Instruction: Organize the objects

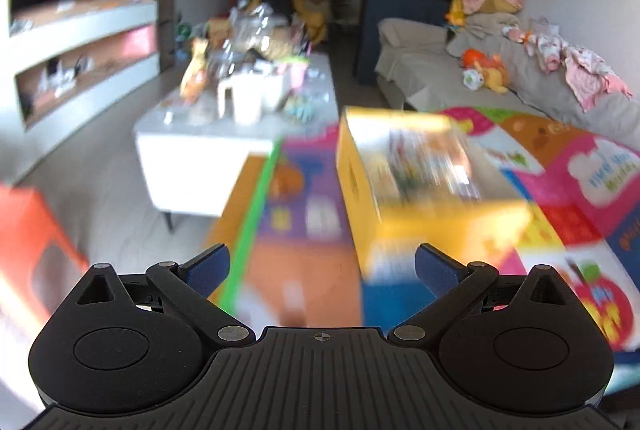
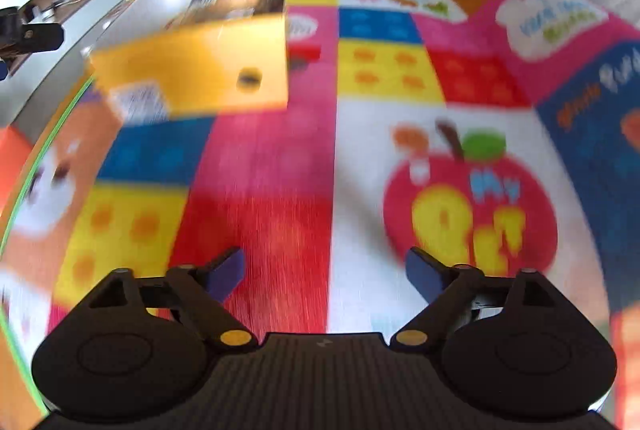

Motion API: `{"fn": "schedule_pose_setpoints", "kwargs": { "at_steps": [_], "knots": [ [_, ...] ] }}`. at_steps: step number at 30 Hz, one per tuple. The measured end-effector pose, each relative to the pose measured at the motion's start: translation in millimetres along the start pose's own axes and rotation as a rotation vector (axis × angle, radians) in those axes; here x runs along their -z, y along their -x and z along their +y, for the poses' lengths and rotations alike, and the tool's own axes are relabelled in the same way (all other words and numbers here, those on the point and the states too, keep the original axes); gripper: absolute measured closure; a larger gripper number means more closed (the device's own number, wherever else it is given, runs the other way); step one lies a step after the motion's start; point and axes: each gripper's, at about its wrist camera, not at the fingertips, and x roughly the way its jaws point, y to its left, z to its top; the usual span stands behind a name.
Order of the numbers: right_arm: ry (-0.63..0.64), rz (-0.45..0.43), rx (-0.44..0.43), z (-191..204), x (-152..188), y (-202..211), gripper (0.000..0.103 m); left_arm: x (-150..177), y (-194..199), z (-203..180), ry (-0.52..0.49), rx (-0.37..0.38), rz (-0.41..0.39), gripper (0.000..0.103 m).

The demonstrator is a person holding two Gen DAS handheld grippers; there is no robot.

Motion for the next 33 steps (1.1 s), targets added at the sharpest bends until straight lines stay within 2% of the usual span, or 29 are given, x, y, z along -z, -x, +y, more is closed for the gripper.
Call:
{"fn": "schedule_pose_setpoints", "kwargs": {
  "at_steps": [1, 4, 7, 9, 11, 16, 23, 33],
  "knots": [
    [-0.001, -0.009, -0.007, -3, 9, 4, 0.0, 18, 6, -5, 0.006, 0.0, 0.026, 0.001],
    [0.025, -0.043, -0.013, -10, 31, 13, 0.0, 63, 19, -27, -0.035, -0.025, 0.106, 0.001],
    [0.051, -0.101, -0.014, -15, 47, 19, 0.0, 86, 27, -34, -0.027, -0.043, 0.156, 0.001],
    [0.064, -0.136, -0.04, -19, 51, 18, 0.0, 97, 29, -41, -0.096, -0.053, 0.115, 0.001],
    [0.07, -0.174, -0.044, -20, 53, 16, 0.0, 97, 25, -42, -0.08, -0.039, 0.095, 0.001],
    [0.086, -0.239, -0.065, -22, 53, 10, 0.0, 98, 11, -53, -0.118, 0.007, 0.051, 0.001],
    [0.054, -0.288, -0.035, -17, 57, 8, 0.0, 101, 13, -56, -0.119, -0.002, 0.048, 0.0],
    [0.052, -0.296, -0.053, -18, 58, 6, 0.0, 101, 12, -58, -0.101, -0.019, 0.048, 0.0]
  ]
}}
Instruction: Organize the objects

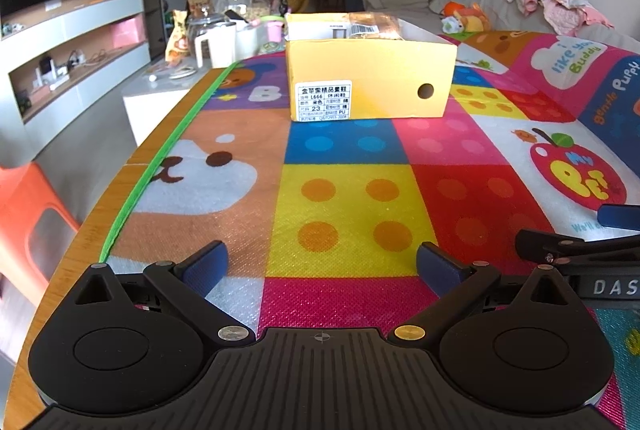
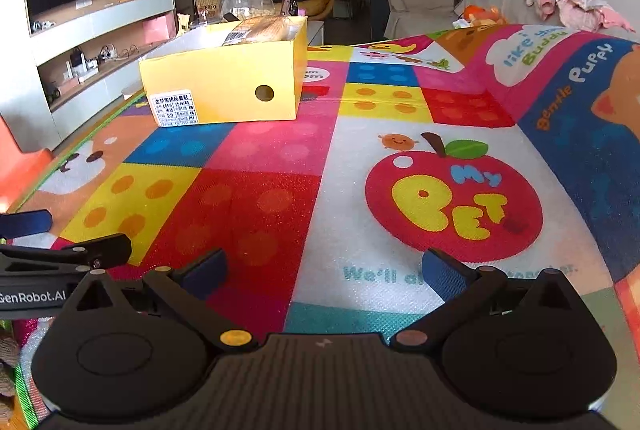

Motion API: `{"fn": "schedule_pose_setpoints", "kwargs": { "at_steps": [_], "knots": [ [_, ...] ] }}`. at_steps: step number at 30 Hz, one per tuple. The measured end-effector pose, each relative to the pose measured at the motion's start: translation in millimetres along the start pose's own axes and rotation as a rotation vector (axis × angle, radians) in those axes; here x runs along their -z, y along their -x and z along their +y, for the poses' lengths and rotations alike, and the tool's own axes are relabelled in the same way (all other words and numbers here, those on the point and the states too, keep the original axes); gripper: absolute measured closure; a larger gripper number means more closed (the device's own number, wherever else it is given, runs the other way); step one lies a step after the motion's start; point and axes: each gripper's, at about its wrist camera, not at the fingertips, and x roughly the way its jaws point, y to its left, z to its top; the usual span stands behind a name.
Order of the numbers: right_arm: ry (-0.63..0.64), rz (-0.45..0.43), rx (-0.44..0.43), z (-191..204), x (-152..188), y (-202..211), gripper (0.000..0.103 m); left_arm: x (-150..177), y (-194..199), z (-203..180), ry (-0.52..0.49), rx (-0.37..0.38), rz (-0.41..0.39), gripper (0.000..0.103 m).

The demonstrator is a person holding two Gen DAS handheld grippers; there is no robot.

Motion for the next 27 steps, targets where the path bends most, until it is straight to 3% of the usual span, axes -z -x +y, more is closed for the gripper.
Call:
{"fn": "schedule_pose_setpoints", "kwargs": {
  "at_steps": [27],
  "knots": [
    [0.002, 0.0, 0.008, 1.3, -2.1, -0.7, 0.0, -0.2, 0.0, 1.1, 0.002, 0.0, -0.002, 0.0]
  ]
}}
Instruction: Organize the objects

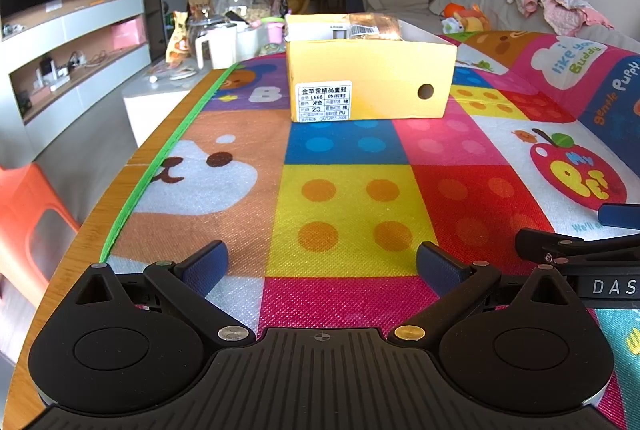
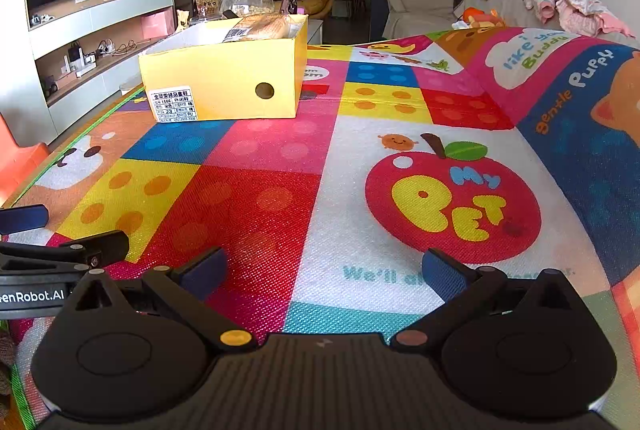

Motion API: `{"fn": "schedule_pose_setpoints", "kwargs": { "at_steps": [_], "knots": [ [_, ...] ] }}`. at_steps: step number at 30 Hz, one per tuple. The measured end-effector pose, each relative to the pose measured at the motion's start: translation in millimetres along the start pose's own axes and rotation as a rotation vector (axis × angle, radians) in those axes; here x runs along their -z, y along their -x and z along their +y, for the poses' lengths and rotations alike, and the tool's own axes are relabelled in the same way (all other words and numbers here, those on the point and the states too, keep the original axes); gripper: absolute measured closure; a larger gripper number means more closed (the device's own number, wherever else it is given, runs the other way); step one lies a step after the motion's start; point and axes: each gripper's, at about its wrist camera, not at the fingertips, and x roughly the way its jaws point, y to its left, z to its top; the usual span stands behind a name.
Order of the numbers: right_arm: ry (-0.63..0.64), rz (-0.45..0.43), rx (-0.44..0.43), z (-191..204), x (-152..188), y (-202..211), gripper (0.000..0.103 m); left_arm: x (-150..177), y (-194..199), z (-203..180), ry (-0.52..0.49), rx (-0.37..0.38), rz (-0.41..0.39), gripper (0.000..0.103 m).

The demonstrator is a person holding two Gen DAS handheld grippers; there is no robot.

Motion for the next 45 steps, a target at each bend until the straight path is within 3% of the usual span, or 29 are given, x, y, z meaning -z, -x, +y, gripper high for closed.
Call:
{"fn": "schedule_pose_setpoints", "kwargs": {
  "at_steps": [45],
  "knots": [
    [0.0, 0.0, 0.001, 0.3, 0.1, 0.2, 0.0, -0.4, 0.9, 1.4, 0.0, 0.004, 0.0, 0.001]
  ]
}}
